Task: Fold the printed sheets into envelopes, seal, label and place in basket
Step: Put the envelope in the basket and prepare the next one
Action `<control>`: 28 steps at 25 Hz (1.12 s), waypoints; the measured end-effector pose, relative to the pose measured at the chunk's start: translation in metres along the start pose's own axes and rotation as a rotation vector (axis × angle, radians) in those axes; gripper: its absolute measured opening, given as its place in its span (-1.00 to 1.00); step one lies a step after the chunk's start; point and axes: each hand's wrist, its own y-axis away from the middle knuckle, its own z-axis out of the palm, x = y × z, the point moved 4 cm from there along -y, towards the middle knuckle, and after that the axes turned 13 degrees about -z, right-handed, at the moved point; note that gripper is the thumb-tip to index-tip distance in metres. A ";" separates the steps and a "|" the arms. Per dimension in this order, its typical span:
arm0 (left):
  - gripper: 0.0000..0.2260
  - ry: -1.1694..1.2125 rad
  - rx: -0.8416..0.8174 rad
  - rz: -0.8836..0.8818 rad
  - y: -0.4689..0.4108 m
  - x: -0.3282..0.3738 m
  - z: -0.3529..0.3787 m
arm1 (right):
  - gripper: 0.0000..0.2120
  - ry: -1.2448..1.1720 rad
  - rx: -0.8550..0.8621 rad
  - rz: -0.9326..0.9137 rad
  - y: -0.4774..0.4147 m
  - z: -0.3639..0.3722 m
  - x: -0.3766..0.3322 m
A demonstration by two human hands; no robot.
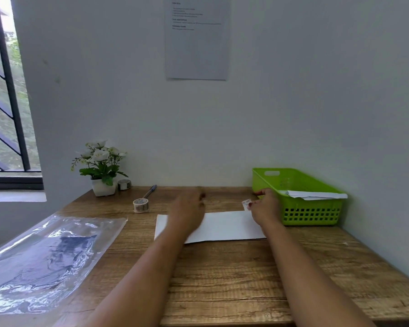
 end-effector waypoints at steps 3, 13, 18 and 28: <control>-0.69 -0.094 -0.174 0.286 0.022 0.036 0.035 | -0.69 0.083 -0.017 0.025 -0.006 -0.008 0.010; -0.55 -0.351 -0.524 0.175 0.019 0.014 0.071 | -0.63 0.311 -0.095 0.050 -0.004 -0.001 0.019; -0.56 -0.370 -0.546 0.168 0.018 0.011 0.074 | -0.61 0.326 -0.105 0.033 -0.003 0.002 0.018; -0.56 -0.396 -0.551 0.162 0.019 0.011 0.074 | -0.65 0.206 -0.106 -0.023 -0.004 -0.002 0.016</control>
